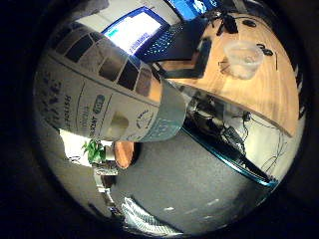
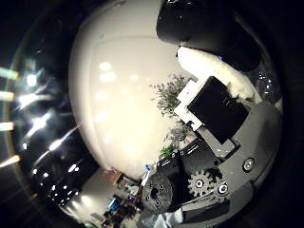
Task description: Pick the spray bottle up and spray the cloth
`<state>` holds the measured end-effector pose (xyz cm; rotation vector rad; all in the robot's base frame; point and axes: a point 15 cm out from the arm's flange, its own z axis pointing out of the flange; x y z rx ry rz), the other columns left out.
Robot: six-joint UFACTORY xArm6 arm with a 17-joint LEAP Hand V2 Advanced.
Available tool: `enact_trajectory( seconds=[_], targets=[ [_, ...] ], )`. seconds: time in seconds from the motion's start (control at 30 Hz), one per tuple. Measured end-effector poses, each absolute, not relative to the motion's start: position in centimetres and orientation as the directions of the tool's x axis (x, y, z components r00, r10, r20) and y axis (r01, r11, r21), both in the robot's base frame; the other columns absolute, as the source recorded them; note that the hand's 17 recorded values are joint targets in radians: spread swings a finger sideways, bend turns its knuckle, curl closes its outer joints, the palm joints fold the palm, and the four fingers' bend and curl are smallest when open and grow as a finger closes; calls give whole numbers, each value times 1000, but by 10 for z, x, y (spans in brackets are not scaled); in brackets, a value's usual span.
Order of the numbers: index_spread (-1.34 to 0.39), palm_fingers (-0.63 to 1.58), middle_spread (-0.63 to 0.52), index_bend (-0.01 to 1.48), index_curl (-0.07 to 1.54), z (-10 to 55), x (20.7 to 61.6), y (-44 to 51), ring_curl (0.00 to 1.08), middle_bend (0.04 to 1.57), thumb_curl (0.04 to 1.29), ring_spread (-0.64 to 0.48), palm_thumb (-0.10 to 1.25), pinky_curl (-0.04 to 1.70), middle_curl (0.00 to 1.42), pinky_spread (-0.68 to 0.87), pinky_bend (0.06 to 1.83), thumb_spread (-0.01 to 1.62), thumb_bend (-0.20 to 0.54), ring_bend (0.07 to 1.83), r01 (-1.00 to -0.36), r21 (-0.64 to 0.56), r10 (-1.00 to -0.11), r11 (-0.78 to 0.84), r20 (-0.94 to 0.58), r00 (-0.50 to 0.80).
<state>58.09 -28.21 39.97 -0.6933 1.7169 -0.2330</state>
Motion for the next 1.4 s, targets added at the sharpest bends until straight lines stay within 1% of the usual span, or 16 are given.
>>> enact_trajectory(
  seconds=[0.13,0.2,0.3,0.37,0.43,0.7,0.8,1.0,1.2,1.33,1.4],
  targets=[
    [-618,1080,-419,215,655,426,564,-271,332,579,409,-469,1186,-11,573,-266,885,985,-12,986,-338,-504,-569,795,-813,-126],
    [-618,1080,-419,212,659,444,558,-261,332,578,411,-468,1187,-12,574,-267,886,980,-12,986,-353,-500,-566,791,-817,-112],
    [-620,1080,-419,207,666,469,549,-238,332,577,413,-465,1187,-12,576,-268,887,977,-13,986,-393,-492,-562,777,-823,-79],
    [-622,1081,-420,209,670,488,545,-224,332,575,414,-463,1188,-12,577,-269,886,974,-13,986,-404,-502,-570,765,-820,-59],
    [-621,1083,-420,208,671,506,542,-206,332,579,415,-462,1188,-12,578,-269,885,974,-13,984,-414,-520,-584,747,-811,-35],
    [-620,1083,-419,204,676,551,533,-118,331,581,417,-462,1188,-12,577,-270,884,972,-13,984,-505,-592,-663,628,-747,50],
    [-620,1083,-419,203,677,565,530,-83,331,582,419,-462,1183,-12,576,-270,884,973,-13,984,-531,-614,-677,584,-729,98],
    [-627,1087,-418,212,681,576,525,-11,330,587,425,-462,1181,-12,579,-270,881,975,-13,981,-602,-623,-673,499,-717,184],
    [-631,1085,-418,217,679,585,509,52,331,588,429,-462,1181,-11,580,-268,880,969,-13,982,-660,-630,-650,409,-708,274],
    [-632,1085,-418,218,677,583,502,92,331,587,431,-462,1181,-11,580,-267,880,967,-13,982,-696,-624,-624,356,-713,320],
    [-632,1085,-418,219,676,568,497,112,331,587,432,-462,1181,-11,580,-266,880,966,-13,982,-726,-603,-609,331,-724,324]
  ],
)
